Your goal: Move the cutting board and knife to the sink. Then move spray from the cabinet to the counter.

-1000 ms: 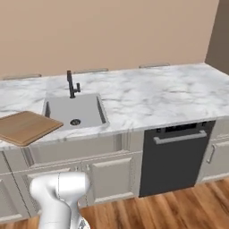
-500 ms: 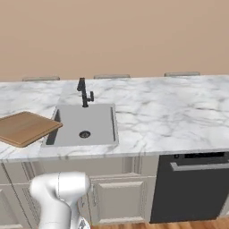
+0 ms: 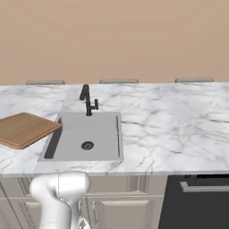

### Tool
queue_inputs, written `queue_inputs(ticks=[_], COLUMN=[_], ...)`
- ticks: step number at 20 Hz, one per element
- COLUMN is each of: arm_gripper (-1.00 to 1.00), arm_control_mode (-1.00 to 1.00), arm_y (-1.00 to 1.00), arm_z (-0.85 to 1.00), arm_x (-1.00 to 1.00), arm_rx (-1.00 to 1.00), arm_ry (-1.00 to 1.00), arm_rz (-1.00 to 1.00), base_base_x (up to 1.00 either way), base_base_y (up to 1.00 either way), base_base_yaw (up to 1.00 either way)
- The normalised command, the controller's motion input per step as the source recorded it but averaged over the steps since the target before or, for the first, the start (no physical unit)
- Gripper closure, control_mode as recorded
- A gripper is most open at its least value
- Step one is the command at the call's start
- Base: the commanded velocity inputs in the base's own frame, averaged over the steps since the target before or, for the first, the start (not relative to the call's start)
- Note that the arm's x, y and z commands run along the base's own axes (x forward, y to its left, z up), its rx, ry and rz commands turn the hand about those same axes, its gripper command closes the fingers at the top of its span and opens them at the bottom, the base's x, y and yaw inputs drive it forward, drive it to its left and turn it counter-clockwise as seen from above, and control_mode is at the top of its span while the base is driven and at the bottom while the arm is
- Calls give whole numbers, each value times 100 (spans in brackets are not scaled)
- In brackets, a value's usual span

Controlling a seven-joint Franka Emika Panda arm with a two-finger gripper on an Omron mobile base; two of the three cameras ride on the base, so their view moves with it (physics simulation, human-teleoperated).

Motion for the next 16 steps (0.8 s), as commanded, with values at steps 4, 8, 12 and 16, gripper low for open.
queue_inputs(ticks=[4, 8, 12, 16], arm_gripper=[100, 100, 100, 100], arm_control_mode=[100, 100, 100, 100], arm_y=[0, 0, 0, 0], arm_z=[0, 0, 0, 0], arm_x=[0, 0, 0, 0], arm_rx=[0, 0, 0, 0], arm_ry=[0, 0, 0, 0], arm_rz=[0, 0, 0, 0], base_base_x=[43, 35, 16, 0], base_base_y=[0, 0, 0, 0], base_base_yaw=[0, 0, 0, 0])
